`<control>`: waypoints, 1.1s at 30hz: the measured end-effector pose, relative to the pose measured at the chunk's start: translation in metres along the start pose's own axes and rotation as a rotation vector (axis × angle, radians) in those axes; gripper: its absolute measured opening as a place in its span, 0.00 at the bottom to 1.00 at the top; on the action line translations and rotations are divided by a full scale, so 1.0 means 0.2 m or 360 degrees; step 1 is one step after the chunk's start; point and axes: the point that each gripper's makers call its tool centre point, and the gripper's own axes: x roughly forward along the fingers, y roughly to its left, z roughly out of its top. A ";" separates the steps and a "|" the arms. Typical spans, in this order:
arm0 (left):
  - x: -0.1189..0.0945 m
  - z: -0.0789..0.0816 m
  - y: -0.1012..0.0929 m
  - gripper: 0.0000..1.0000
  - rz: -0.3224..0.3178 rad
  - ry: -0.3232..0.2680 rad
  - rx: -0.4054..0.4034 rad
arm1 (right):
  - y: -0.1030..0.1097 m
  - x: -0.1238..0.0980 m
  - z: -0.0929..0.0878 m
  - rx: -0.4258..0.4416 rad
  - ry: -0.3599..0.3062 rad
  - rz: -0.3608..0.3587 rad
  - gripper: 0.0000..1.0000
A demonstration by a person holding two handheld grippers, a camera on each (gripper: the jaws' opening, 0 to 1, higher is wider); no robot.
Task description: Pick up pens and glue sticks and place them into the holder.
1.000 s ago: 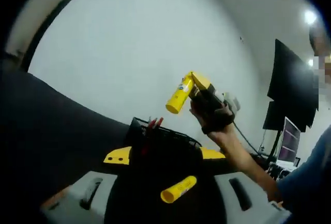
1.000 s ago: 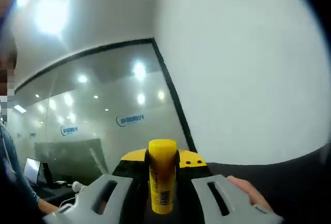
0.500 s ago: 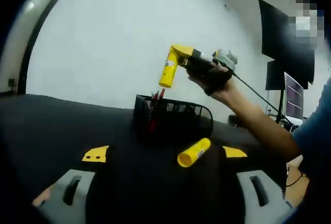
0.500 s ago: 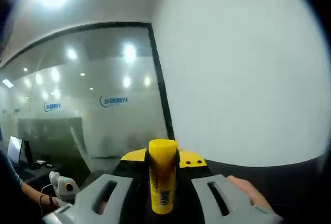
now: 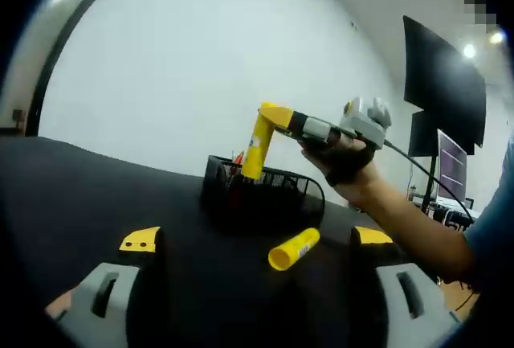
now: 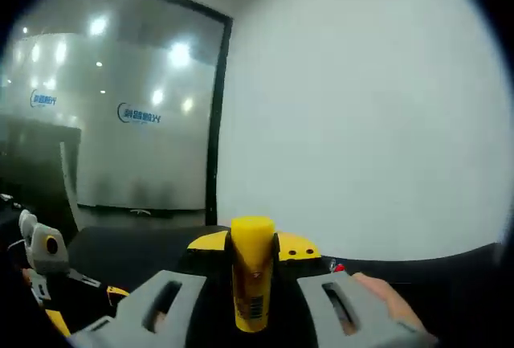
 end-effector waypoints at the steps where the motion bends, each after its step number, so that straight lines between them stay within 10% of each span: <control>1: 0.01 -0.01 -0.01 0.96 0.0001 0.0011 0.0008 | -0.01 0.00 -0.02 0.0000 0.0000 -0.0012 0.17; 33: 0.02 -0.03 -0.07 0.96 -0.0005 0.0015 0.0100 | 0.08 0.01 -0.17 -0.0076 0.0046 -0.0071 0.18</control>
